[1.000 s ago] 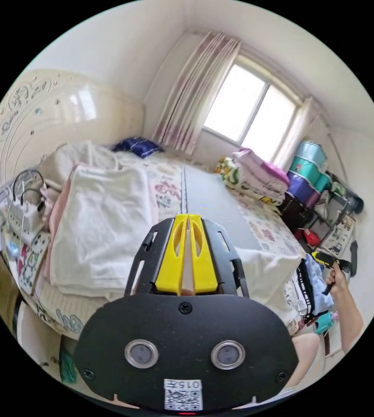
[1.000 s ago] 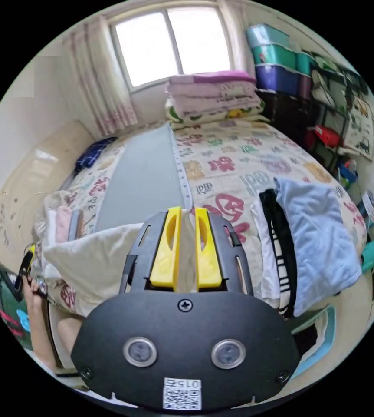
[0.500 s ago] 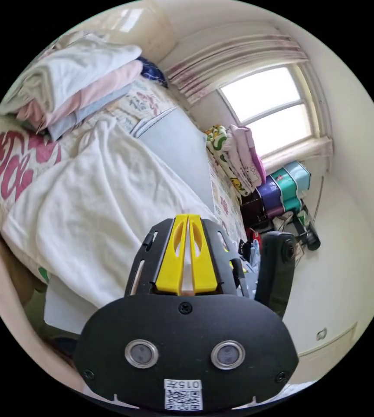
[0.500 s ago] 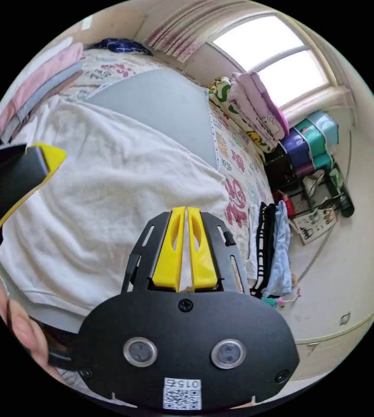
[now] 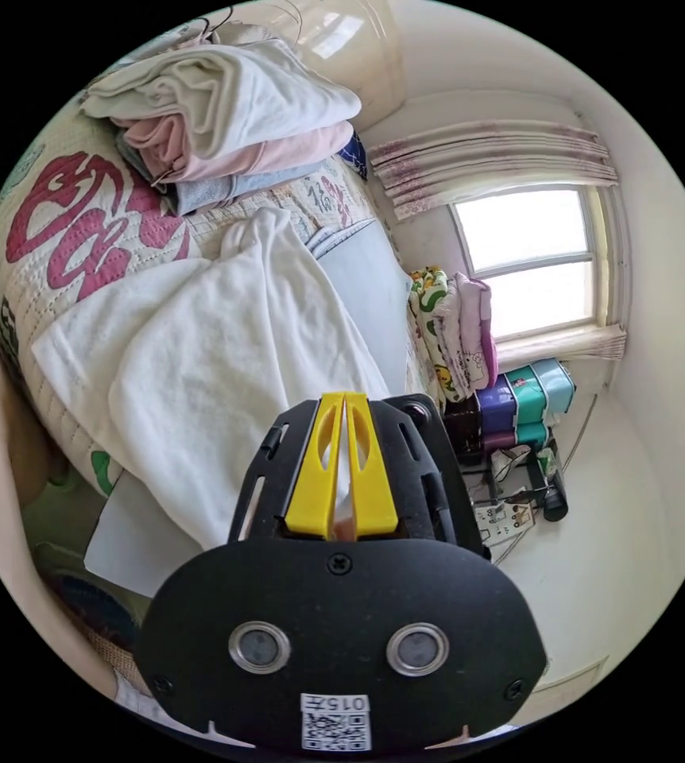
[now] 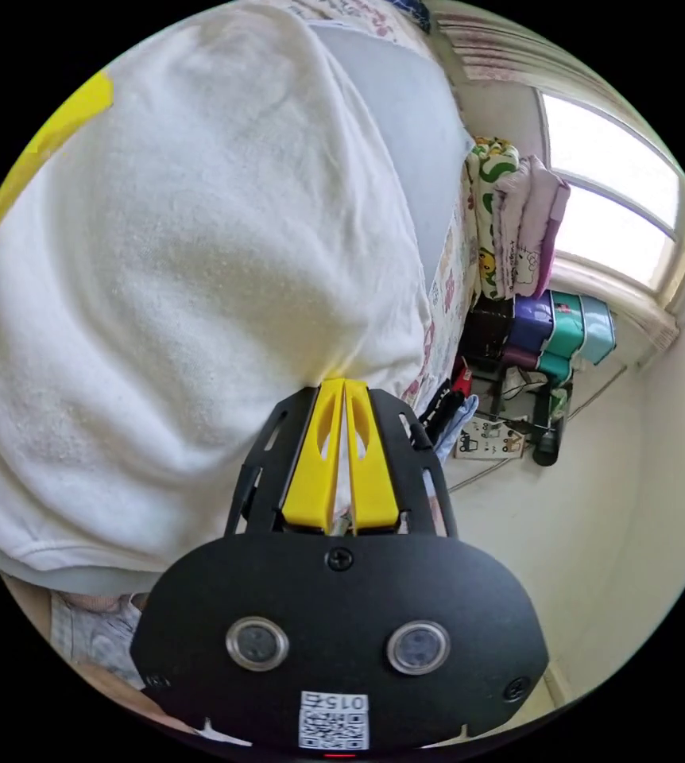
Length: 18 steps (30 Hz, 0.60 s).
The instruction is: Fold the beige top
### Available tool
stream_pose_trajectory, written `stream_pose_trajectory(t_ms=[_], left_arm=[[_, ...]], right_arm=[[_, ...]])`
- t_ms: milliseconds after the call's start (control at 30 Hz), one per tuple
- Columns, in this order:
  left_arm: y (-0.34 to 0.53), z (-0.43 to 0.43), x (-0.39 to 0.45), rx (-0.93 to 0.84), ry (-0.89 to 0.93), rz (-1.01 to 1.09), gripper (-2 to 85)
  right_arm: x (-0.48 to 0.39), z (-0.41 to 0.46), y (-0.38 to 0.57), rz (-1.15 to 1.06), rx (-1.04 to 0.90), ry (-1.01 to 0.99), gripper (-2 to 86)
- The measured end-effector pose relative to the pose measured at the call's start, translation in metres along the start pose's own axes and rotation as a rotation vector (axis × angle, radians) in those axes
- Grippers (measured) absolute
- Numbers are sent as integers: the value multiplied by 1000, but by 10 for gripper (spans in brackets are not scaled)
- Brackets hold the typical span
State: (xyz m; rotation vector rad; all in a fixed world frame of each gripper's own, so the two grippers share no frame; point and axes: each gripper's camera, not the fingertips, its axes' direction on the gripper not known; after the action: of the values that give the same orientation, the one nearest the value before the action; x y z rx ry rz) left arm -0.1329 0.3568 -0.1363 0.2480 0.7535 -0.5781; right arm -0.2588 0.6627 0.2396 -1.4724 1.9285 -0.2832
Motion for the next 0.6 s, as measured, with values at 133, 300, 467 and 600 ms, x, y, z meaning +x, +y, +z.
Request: stream_pose_trajectory(t_ms=[133,300,467,600], left_arm=[[-4,7,-7,-9,-5,3,-9],[-1,13,-14,-11,6,17,-9],[2,17,-16,-18,1,32,-9],[6,19,-22,-21,1,30,-9]], right_arm=[[-15,38,10,4,-27,12,-5],[-32,89,34,34,-19,7,-5],[-42,132,55,49,-15,-4,-5],[-52,166,72,48,-12,3,-5]])
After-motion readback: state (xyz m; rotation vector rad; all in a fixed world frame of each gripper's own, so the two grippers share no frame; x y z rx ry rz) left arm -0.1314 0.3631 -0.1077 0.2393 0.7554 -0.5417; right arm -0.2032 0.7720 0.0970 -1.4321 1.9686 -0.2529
